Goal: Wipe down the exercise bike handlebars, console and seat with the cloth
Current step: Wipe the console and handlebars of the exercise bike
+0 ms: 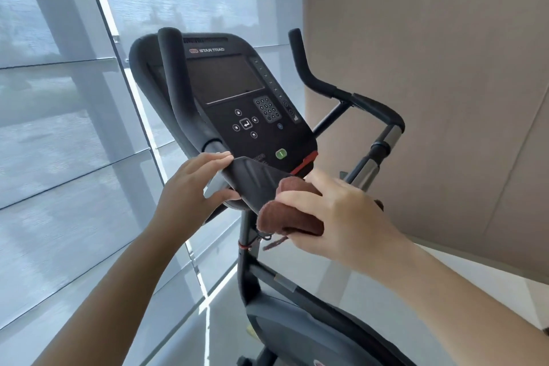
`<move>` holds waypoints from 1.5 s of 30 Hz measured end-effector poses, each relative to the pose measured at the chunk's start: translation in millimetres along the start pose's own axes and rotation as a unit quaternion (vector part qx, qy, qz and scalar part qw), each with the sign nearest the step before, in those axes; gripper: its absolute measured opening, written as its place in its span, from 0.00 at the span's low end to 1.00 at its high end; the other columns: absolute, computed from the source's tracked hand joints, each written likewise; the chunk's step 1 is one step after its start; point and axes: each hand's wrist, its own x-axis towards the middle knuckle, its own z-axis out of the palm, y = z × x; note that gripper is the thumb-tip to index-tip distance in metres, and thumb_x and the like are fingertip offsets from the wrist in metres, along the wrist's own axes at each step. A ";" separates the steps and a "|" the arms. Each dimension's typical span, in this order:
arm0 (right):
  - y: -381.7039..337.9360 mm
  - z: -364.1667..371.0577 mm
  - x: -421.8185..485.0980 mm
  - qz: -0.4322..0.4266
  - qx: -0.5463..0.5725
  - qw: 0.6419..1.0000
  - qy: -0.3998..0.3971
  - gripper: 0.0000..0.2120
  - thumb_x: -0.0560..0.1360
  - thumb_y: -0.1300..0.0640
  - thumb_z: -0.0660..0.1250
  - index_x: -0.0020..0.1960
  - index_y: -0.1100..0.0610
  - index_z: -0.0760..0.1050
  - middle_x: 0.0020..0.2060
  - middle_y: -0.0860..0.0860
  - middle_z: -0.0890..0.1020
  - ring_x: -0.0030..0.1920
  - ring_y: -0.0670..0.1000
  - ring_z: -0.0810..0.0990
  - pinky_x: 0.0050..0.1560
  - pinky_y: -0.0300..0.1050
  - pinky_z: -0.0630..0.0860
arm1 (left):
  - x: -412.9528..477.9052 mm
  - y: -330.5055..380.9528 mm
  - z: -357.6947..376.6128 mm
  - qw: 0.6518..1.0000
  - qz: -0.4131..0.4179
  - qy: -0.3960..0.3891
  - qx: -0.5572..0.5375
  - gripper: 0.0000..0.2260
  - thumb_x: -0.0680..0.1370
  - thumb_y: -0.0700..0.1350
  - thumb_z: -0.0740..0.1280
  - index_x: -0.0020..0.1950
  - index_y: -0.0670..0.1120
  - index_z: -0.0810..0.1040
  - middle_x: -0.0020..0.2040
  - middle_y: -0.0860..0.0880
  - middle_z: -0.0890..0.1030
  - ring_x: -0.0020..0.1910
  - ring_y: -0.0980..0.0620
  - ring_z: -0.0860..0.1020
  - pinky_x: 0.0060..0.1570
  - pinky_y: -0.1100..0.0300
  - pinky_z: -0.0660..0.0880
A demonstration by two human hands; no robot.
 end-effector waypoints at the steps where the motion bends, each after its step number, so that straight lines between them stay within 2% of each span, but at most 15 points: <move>1: 3.0 -2.5 -8.8 0.001 0.005 1.000 -0.004 0.19 0.66 0.47 0.68 0.57 0.47 0.76 0.43 0.52 0.76 0.38 0.51 0.77 0.39 0.36 0.70 | -0.5 1.5 -1.9 1.000 -0.002 -0.010 0.005 0.24 0.66 0.43 0.75 0.60 0.44 0.76 0.58 0.49 0.78 0.57 0.46 0.75 0.52 0.54 0.70; 4: 19.1 -12.5 -27.0 0.042 0.092 0.995 0.004 0.20 0.68 0.47 0.70 0.60 0.44 0.75 0.47 0.49 0.75 0.43 0.50 0.78 0.44 0.39 0.77 | 1.1 10.9 -11.2 0.999 -0.032 -0.036 -0.014 0.20 0.69 0.43 0.72 0.61 0.45 0.76 0.58 0.51 0.77 0.57 0.47 0.75 0.55 0.56 0.68; 6: 40.3 -21.0 -28.1 0.092 0.143 0.983 0.064 0.20 0.68 0.45 0.69 0.60 0.42 0.74 0.47 0.46 0.74 0.45 0.47 0.77 0.47 0.37 0.75 | 2.8 27.0 -14.6 0.999 -0.033 -0.011 -0.028 0.14 0.72 0.41 0.70 0.57 0.45 0.78 0.56 0.50 0.78 0.56 0.47 0.75 0.55 0.56 0.68; 9: 81.0 -25.0 -6.6 0.145 0.086 0.976 0.137 0.21 0.68 0.41 0.67 0.59 0.42 0.68 0.48 0.48 0.73 0.44 0.48 0.74 0.42 0.36 0.70 | 4.0 67.0 -9.0 1.000 0.004 0.007 -0.003 0.12 0.73 0.45 0.69 0.55 0.43 0.80 0.56 0.45 0.78 0.57 0.44 0.74 0.57 0.50 0.69; 12: 115.9 -14.0 12.8 0.190 -0.013 0.980 0.049 0.23 0.70 0.40 0.66 0.60 0.49 0.69 0.50 0.54 0.70 0.48 0.56 0.73 0.43 0.43 0.68 | 5.1 108.0 12.1 0.999 0.022 -0.026 0.040 0.16 0.72 0.50 0.66 0.56 0.45 0.79 0.58 0.46 0.78 0.61 0.45 0.73 0.61 0.48 0.66; 15: 128.6 2.8 3.5 0.226 0.023 0.974 0.028 0.22 0.72 0.38 0.61 0.59 0.51 0.70 0.49 0.55 0.69 0.49 0.59 0.74 0.46 0.46 0.73 | 0.1 133.3 37.9 0.997 0.008 -0.056 0.060 0.17 0.72 0.52 0.67 0.56 0.45 0.79 0.57 0.47 0.78 0.60 0.45 0.73 0.60 0.52 0.64; 19: 92.3 27.2 -15.7 0.154 0.104 0.967 0.173 0.18 0.71 0.39 0.60 0.52 0.49 0.75 0.42 0.49 0.68 0.37 0.50 0.72 0.37 0.36 0.69 | -3.8 147.5 65.5 0.992 0.005 -0.027 0.126 0.13 0.70 0.54 0.66 0.46 0.46 0.81 0.49 0.49 0.81 0.49 0.47 0.79 0.51 0.51 0.72; 21: 89.4 30.8 -16.6 0.106 0.103 0.970 0.193 0.16 0.71 0.41 0.61 0.50 0.50 0.76 0.40 0.50 0.72 0.37 0.48 0.71 0.36 0.34 0.68 | -3.7 147.3 68.8 0.991 0.001 -0.003 0.136 0.13 0.69 0.54 0.67 0.44 0.46 0.81 0.48 0.50 0.82 0.48 0.48 0.80 0.49 0.52 0.73; 23: 119.1 26.9 -9.6 0.102 0.067 0.978 0.168 0.15 0.72 0.45 0.65 0.52 0.53 0.77 0.41 0.55 0.73 0.41 0.55 0.74 0.36 0.40 0.70 | -5.2 147.1 70.4 0.989 -0.005 -0.006 0.147 0.16 0.69 0.57 0.66 0.46 0.46 0.81 0.49 0.50 0.82 0.51 0.48 0.80 0.51 0.52 0.73; 27: 188.2 13.2 11.4 0.222 0.077 0.966 0.110 0.16 0.74 0.48 0.64 0.57 0.56 0.76 0.45 0.57 0.70 0.48 0.62 0.74 0.41 0.42 0.64 | -3.3 150.9 73.3 0.986 -0.018 0.007 0.168 0.16 0.69 0.57 0.66 0.44 0.46 0.81 0.47 0.51 0.82 0.50 0.50 0.80 0.50 0.54 0.73; 32: 115.0 25.2 -7.8 0.117 0.113 0.973 0.164 0.15 0.72 0.43 0.62 0.50 0.53 0.78 0.41 0.54 0.75 0.40 0.51 0.71 0.36 0.37 0.66 | -2.6 149.8 76.5 0.983 -0.010 0.037 0.177 0.15 0.68 0.57 0.67 0.42 0.46 0.82 0.46 0.51 0.83 0.49 0.50 0.80 0.48 0.55 0.73; 35: 115.1 24.5 -7.2 0.098 0.096 0.979 0.154 0.17 0.72 0.43 0.61 0.49 0.53 0.79 0.41 0.55 0.76 0.41 0.54 0.73 0.36 0.39 0.67 | -2.6 148.5 78.7 0.983 -0.007 0.047 0.178 0.15 0.68 0.57 0.67 0.42 0.46 0.82 0.46 0.52 0.83 0.50 0.50 0.80 0.48 0.56 0.72; 39: 149.1 11.0 19.0 0.225 0.015 0.973 0.056 0.20 0.75 0.43 0.58 0.57 0.55 0.75 0.51 0.60 0.72 0.50 0.60 0.71 0.40 0.45 0.69 | -4.4 145.7 80.6 0.983 -0.001 0.058 0.174 0.15 0.68 0.58 0.67 0.43 0.47 0.82 0.47 0.52 0.83 0.50 0.51 0.80 0.47 0.58 0.72; 42: 153.5 7.3 23.4 0.194 0.077 0.977 -0.033 0.24 0.77 0.45 0.55 0.69 0.56 0.62 0.60 0.59 0.67 0.58 0.59 0.67 0.53 0.51 0.72 | -5.4 143.4 81.5 0.984 0.004 0.062 0.168 0.15 0.68 0.58 0.67 0.43 0.47 0.82 0.47 0.53 0.83 0.49 0.52 0.80 0.46 0.58 0.72; 45: 155.9 0.4 18.8 0.131 0.126 0.983 -0.038 0.21 0.76 0.48 0.60 0.66 0.55 0.61 0.57 0.57 0.70 0.56 0.57 0.71 0.53 0.49 0.72 | -5.7 141.7 81.5 0.984 0.006 0.066 0.165 0.15 0.68 0.58 0.67 0.43 0.48 0.82 0.47 0.53 0.83 0.50 0.53 0.80 0.47 0.59 0.70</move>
